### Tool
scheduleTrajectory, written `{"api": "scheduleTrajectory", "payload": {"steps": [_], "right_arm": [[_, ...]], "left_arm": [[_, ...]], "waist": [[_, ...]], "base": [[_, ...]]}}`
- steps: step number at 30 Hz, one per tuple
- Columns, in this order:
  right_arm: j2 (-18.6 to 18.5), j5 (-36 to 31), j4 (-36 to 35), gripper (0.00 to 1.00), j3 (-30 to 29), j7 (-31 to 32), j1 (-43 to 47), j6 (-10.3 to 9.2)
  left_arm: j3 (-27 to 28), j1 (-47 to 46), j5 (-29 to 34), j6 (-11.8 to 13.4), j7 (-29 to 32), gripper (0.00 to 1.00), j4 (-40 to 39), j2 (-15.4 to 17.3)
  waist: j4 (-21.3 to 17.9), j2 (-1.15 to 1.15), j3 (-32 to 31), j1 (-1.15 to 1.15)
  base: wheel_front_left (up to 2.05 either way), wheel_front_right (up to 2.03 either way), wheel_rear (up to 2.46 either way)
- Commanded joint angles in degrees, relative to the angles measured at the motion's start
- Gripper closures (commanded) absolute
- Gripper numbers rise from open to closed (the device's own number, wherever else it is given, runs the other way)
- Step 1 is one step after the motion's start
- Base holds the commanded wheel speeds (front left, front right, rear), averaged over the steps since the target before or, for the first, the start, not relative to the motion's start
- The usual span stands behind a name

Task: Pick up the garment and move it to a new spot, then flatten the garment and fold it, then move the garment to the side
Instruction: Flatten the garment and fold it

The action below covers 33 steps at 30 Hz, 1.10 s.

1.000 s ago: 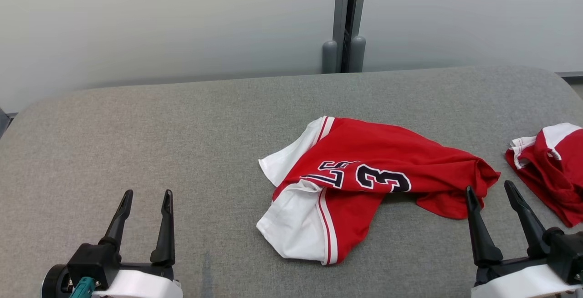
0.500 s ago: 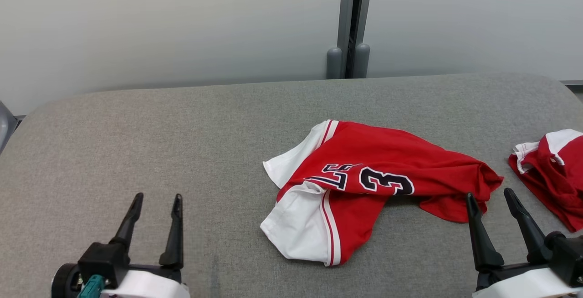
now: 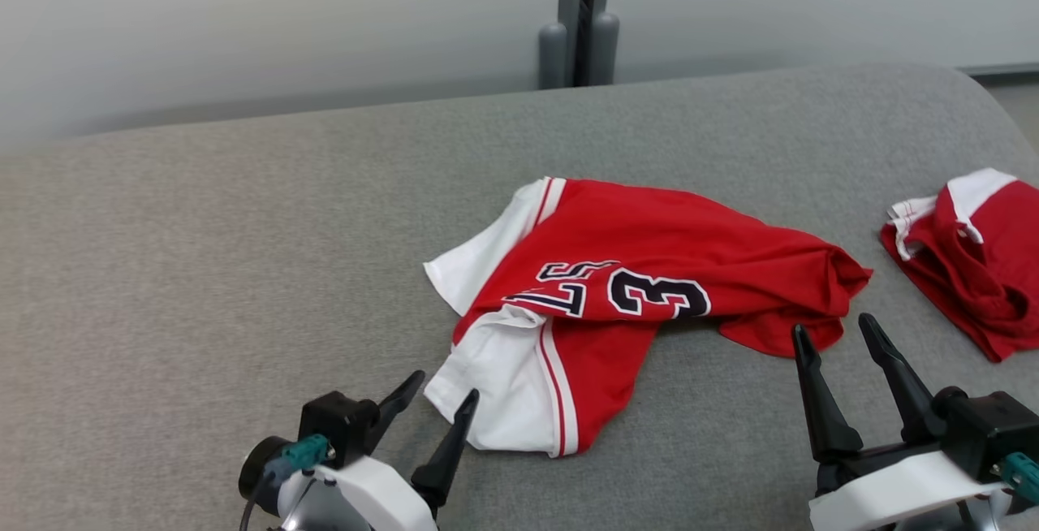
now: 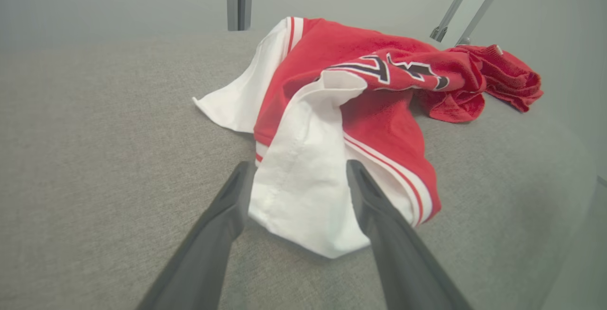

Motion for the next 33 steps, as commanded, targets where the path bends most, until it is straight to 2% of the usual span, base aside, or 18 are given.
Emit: {"api": "scheduleTrajectory", "payload": {"steps": [1, 10, 11, 12, 21, 28, 33], "right_arm": [[-0.20, 0.45, 0.28, 0.00, 0.07, -0.75, -1.02, 0.01], [-0.19, 0.71, 1.90, 0.00, 0.39, -1.86, -2.63, 0.01], [-0.20, 0.74, 2.09, 0.00, 0.27, -1.92, -2.67, 0.01], [-0.20, 0.74, 2.25, 0.00, 0.16, -1.97, -2.66, 0.01], [-0.20, -0.04, 2.19, 0.00, -1.52, -2.63, -3.01, 0.01], [-0.22, -0.42, 1.94, 0.00, -2.78, -3.23, -3.73, 0.01], [-0.20, 0.35, 2.14, 0.00, -3.50, -3.60, -3.20, 0.01]], "left_arm": [[0.44, -1.51, -0.84, -0.36, 0.26, 0.00, 0.95, 0.34], [1.63, -3.83, -3.08, -1.25, 3.00, 0.00, 6.07, 1.63], [1.67, -3.91, -3.32, -1.43, 2.71, 0.56, 6.04, 1.58], [1.55, -3.97, -3.15, -1.49, 2.51, 1.00, 5.77, 1.68], [1.02, -2.47, -3.55, -2.00, 2.01, 1.00, 0.11, 3.10], [3.48, -2.09, -1.46, 1.18, 1.14, 1.00, -7.17, 6.20], [7.51, -1.14, -0.70, 5.23, -3.07, 1.00, -12.50, 6.49]], "waist": [[-1.81, 0.00, 1.99, 0.00], [-3.91, 0.00, 4.40, 0.00], [-3.95, 0.00, 4.47, 0.00], [-3.93, 0.00, 4.50, 0.00], [-1.69, 0.00, 3.60, 0.00], [0.51, 0.00, 3.09, 0.00], [1.56, 0.00, 2.01, 0.00]], "base": [[0.00, 0.00, 0.00], [0.00, 0.00, 0.00], [0.00, 0.00, 0.00], [0.00, 0.00, 0.00], [0.00, 0.00, 0.00], [0.00, 0.00, 0.00], [0.00, 0.00, 0.00]]}}
